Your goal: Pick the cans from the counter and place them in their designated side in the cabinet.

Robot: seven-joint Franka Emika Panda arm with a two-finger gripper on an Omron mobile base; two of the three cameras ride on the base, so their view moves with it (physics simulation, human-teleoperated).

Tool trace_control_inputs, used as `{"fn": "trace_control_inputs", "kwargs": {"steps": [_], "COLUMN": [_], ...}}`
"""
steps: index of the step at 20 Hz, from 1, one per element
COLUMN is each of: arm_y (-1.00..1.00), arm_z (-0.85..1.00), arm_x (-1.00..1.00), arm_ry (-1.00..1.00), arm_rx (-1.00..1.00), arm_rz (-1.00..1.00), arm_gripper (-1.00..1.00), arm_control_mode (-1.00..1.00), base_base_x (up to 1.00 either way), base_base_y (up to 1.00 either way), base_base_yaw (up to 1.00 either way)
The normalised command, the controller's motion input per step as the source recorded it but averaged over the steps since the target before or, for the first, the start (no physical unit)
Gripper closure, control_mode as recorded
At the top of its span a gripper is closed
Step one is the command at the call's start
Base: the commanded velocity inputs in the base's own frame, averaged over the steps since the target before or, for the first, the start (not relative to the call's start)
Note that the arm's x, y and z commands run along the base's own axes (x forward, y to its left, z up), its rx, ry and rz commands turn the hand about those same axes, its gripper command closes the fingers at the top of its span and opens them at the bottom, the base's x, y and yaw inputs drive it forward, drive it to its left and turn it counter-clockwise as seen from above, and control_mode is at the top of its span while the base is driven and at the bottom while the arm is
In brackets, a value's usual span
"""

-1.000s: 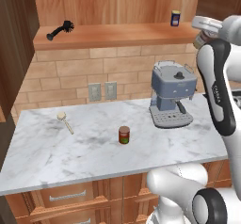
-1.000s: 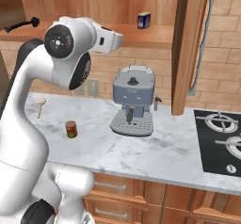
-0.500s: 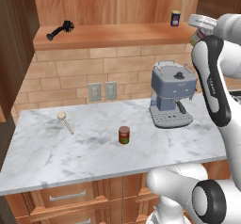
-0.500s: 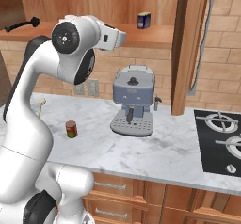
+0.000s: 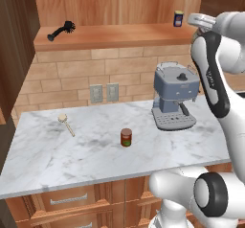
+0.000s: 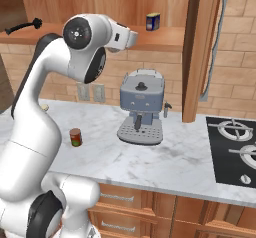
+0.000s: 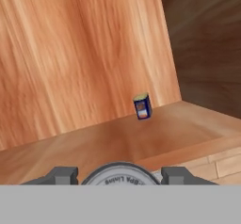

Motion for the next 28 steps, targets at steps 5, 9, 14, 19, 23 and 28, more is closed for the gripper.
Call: {"fn": "trace_control_inputs", "kwargs": {"steps": [5, 9, 14, 19, 23, 28], "arm_y": [-0.05, -0.07, -0.10, -0.04, 0.00, 0.00], "arm_z": [0.00, 0.00, 0.00, 0.00, 0.00, 0.00], "arm_x": [0.25, 0.24, 0.26, 0.30, 0.25, 0.23], "arm_ry": [0.04, 0.03, 0.02, 0.01, 0.00, 0.02], "arm_rx": [0.00, 0.00, 0.00, 0.00, 0.00, 0.01], "arm_rz": [0.00, 0.00, 0.00, 0.00, 0.00, 0.00], "arm_gripper": [1.00, 1.00, 1.00, 1.00, 1.00, 1.00], "arm_control_mode": [-1.00, -1.00, -1.00, -1.00, -1.00, -1.00], "base_base_x": [0.00, 0.00, 0.00, 0.00, 0.00, 0.00], "base_base_y": [0.00, 0.00, 0.00, 0.00, 0.00, 0.00], "base_base_yaw": [0.00, 0.00, 0.00, 0.00, 0.00, 0.00]}}
